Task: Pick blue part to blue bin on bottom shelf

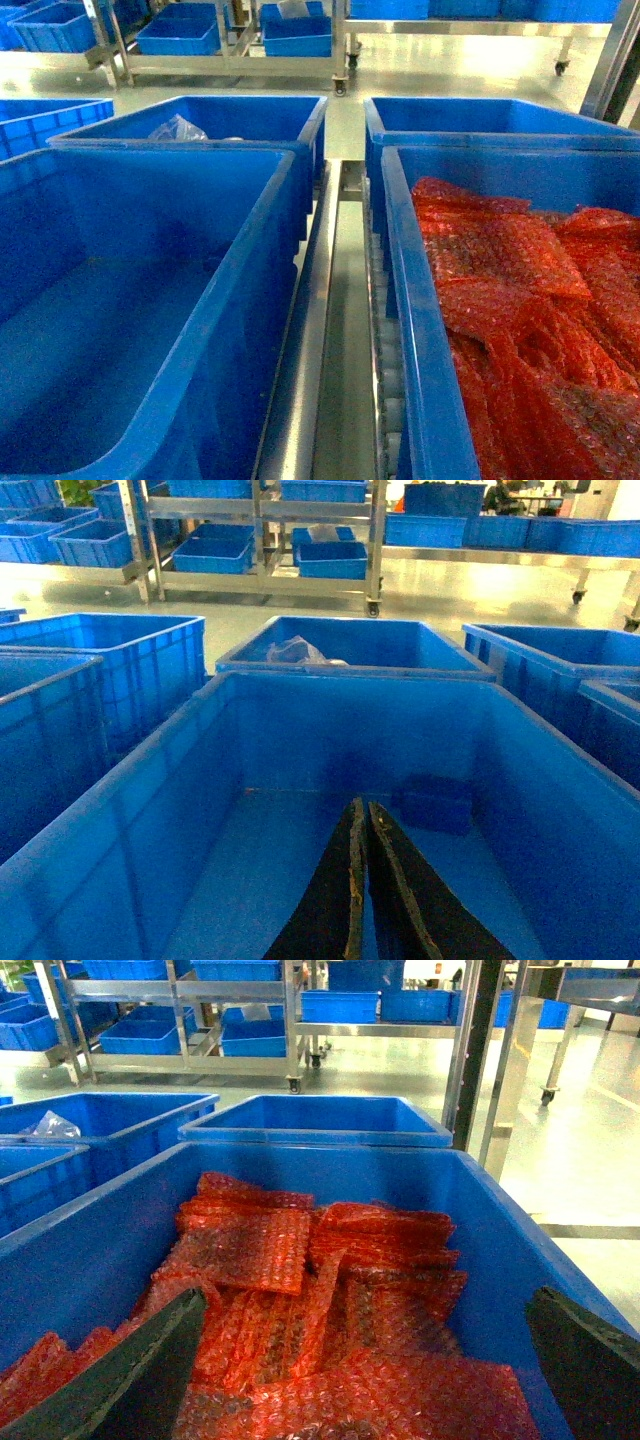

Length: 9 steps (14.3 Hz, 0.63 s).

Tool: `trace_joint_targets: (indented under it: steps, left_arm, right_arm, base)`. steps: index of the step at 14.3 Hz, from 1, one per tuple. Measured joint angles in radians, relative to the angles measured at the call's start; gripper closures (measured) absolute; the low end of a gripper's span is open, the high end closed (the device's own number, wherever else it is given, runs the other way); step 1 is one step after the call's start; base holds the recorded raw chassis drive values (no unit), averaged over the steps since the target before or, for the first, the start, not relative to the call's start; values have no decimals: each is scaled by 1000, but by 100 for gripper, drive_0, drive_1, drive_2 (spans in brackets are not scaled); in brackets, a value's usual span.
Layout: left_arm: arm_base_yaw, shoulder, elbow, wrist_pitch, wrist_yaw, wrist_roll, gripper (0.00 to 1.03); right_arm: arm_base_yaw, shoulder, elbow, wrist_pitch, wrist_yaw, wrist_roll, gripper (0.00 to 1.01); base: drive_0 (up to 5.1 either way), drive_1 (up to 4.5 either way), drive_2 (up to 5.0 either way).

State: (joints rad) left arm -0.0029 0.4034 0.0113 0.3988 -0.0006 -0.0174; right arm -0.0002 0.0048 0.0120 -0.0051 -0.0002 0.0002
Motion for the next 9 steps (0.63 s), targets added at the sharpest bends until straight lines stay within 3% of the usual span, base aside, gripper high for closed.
trace_joint_targets:
  steps: [9]
  left_arm:
    - [0, -229, 0, -223, 0, 0, 101]
  right_arm:
    - [0, 0, 0, 0, 0, 0, 3]
  base:
    - [0, 0, 0]
